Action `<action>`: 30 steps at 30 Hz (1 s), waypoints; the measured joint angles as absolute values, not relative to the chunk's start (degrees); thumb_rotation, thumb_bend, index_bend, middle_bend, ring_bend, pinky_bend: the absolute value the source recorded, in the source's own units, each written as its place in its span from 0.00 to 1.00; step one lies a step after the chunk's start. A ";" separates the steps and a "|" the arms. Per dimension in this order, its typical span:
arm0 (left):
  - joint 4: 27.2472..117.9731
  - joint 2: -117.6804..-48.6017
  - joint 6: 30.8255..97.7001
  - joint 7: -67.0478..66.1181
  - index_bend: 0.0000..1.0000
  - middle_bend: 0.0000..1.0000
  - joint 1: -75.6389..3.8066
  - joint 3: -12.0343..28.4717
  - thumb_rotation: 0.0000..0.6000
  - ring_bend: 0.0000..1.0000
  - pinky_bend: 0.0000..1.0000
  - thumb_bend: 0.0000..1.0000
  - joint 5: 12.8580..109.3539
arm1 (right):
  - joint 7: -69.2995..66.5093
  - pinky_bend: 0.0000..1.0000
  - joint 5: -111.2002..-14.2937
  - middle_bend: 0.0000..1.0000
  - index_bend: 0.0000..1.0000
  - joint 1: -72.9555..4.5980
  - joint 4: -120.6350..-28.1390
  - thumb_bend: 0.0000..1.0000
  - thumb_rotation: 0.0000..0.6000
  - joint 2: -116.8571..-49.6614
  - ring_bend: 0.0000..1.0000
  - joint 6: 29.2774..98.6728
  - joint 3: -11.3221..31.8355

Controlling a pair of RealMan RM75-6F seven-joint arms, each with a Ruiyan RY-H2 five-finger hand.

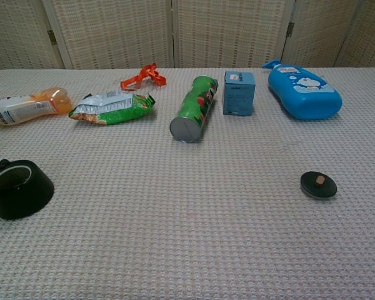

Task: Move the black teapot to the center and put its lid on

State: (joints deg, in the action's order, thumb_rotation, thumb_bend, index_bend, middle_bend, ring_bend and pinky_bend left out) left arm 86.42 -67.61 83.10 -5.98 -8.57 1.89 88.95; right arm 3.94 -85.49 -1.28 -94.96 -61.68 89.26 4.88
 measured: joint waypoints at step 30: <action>76.92 -75.53 74.68 -3.36 0.06 0.09 -14.35 -2.40 1.00 0.12 0.00 0.23 93.91 | 2.28 0.00 -85.56 0.00 0.00 -0.70 -94.88 0.18 1.00 -61.53 0.09 89.87 4.89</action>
State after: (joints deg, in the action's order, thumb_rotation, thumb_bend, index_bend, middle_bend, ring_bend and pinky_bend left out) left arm 76.92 -75.53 74.68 -3.36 -14.35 -2.40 93.91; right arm 2.28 -85.56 -0.70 -94.88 -61.53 89.87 4.89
